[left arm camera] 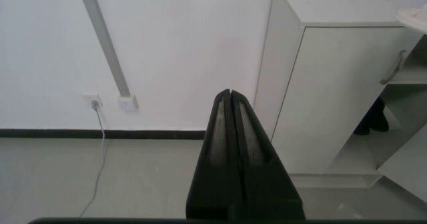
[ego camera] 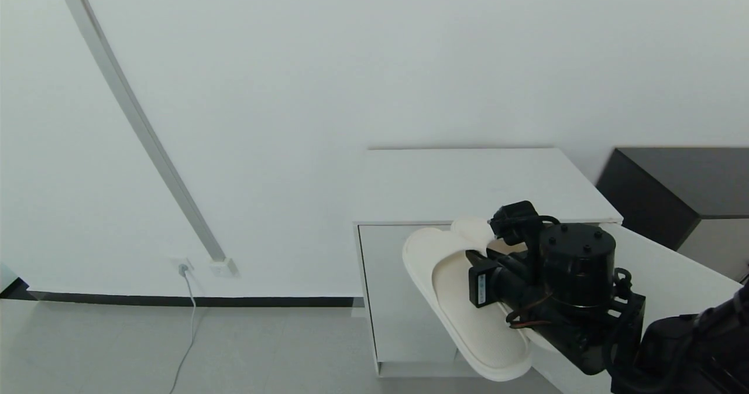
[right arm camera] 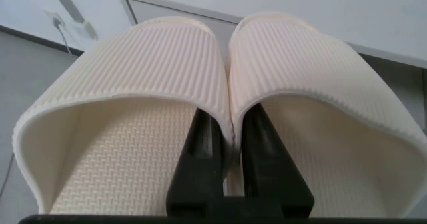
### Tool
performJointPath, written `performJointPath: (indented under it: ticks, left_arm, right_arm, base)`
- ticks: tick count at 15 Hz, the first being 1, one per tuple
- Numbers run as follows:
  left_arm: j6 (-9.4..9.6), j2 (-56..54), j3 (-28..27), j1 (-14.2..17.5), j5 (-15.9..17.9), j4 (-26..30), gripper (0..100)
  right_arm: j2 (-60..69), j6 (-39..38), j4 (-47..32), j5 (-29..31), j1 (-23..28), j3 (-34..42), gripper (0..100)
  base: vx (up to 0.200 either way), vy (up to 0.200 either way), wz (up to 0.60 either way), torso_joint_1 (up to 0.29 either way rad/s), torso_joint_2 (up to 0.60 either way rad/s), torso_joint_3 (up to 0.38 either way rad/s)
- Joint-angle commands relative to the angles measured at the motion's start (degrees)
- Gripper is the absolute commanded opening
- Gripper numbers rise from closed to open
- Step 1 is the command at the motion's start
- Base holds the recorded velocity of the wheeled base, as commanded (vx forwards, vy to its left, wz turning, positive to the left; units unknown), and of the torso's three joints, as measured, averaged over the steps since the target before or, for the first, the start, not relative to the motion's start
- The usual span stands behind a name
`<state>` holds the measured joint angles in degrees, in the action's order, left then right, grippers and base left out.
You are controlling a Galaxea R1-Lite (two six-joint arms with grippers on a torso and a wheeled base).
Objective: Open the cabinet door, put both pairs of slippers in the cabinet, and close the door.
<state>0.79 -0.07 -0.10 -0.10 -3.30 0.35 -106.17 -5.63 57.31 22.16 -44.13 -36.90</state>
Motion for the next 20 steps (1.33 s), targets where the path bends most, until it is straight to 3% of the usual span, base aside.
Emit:
performJointPath:
  ticks: [1,8,20]
  left_arm:
    - [0.09,0.1,0.0,0.0,0.0,0.0,0]
    - [0.09,0.1,0.0,0.0,0.0,0.0,0]
    - [0.09,0.1,0.0,0.0,0.0,-0.1,0]
  right_arm:
    - [-0.3,0.0,0.1,0.0,0.0,0.0,0]
    - [0.0,0.2,0.1,0.1,-0.2,0.0,0]
    - [0.0,0.2,0.1,0.0,-1.0,0.0,0]
  base:
    - [0.0,0.0,0.0,0.0,0.0,0.0]
    - [0.0,0.0,0.0,0.0,0.0,0.0]
    - [0.0,-0.2,0.0,0.002,0.0,0.003]
